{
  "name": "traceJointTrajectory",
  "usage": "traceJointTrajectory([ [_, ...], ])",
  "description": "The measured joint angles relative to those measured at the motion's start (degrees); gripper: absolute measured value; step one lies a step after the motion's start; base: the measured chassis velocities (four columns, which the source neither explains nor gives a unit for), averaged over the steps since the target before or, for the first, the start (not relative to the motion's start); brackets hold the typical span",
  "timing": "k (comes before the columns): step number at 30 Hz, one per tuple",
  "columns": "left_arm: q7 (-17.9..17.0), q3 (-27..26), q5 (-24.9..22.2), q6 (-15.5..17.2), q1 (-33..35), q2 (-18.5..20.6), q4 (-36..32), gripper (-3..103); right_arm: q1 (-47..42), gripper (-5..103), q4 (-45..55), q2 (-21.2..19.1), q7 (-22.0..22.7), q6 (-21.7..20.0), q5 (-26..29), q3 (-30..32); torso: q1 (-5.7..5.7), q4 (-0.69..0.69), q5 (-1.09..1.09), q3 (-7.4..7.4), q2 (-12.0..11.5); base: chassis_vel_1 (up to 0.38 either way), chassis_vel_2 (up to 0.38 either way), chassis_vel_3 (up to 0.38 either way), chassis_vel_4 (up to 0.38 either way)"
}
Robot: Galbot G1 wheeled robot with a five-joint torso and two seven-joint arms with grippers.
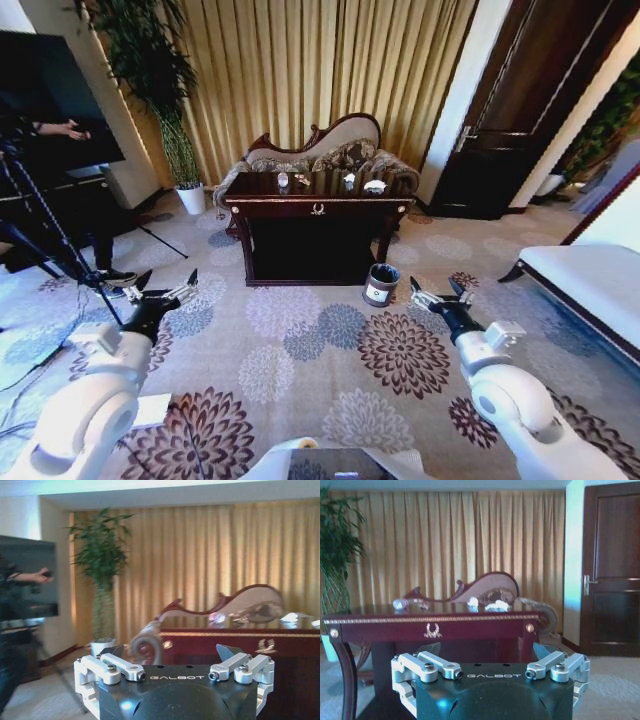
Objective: Move to the front of the table and place the trash on the table into the trash bin.
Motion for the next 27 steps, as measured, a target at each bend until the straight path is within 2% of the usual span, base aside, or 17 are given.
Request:
traceJointTrajectory([
  [4,3.4,-2.2,1.0,-3.9,3.0,-3.8,2.4,100,-1.9,100,-0.4,5.0,-2.8,0.7,-2.9,1.3,-0.01,-0.06,0.00,-0.01,0.0,0.000,0.000,0.000,0.000],
  [5,3.4,-2.2,1.0,-3.9,3.0,-3.8,2.4,100,-1.9,100,-0.4,5.0,-2.8,0.7,-2.9,1.3,-0.01,-0.06,0.00,-0.01,0.0,0.000,0.000,0.000,0.000],
  [9,10.6,-6.5,3.3,-12.2,8.0,-10.3,7.0,100,-5.2,100,-0.6,12.4,-8.0,1.5,-7.8,4.4,-0.01,-0.07,0.04,-0.01,0.0,0.000,0.000,0.000,0.000],
  [10,10.6,-6.5,3.3,-12.2,8.0,-10.3,7.0,100,-5.2,100,-0.6,12.4,-8.0,1.5,-7.8,4.4,-0.01,-0.07,0.04,-0.01,0.0,0.000,0.000,0.000,0.000],
  [12,12.6,-7.7,3.9,-10.7,9.4,-13.5,5.2,100,-5.1,100,1.9,13.1,-8.3,-0.7,-6.4,5.4,-0.02,0.03,-0.09,-0.02,0.0,0.000,0.000,0.000,0.000],
  [13,12.8,-8.1,3.8,-9.6,9.4,-13.8,4.0,100,-4.8,100,2.8,13.0,-8.4,-1.7,-5.6,5.5,-0.02,-0.04,0.03,-0.02,0.0,0.000,0.000,0.000,0.000],
  [18,12.9,-8.4,3.4,-7.4,8.9,-13.9,1.4,100,-3.3,100,4.5,12.1,-8.3,-4.4,-4.2,5.4,-0.02,-0.05,0.01,0.00,0.0,0.000,0.000,0.000,0.000],
  [21,13.3,-8.4,2.7,-6.3,8.3,-13.6,-0.9,100,-1.4,100,6.4,11.0,-7.5,-7.5,-3.0,5.3,0.00,-0.05,0.00,0.00,0.0,0.000,0.000,0.000,0.000],
  [25,14.7,-8.6,1.1,-5.7,7.5,-13.1,-1.9,100,0.1,100,6.8,10.3,-7.7,-8.4,-2.5,5.0,-0.01,-0.05,0.01,0.00,0.0,0.000,0.000,0.000,0.000],
  [27,15.6,-8.6,-0.4,-4.6,6.2,-12.2,-1.8,100,2.4,100,4.4,9.1,-9.9,-8.4,-2.0,4.4,-0.01,-0.05,0.00,0.00,0.0,0.000,0.000,0.000,0.000],
])
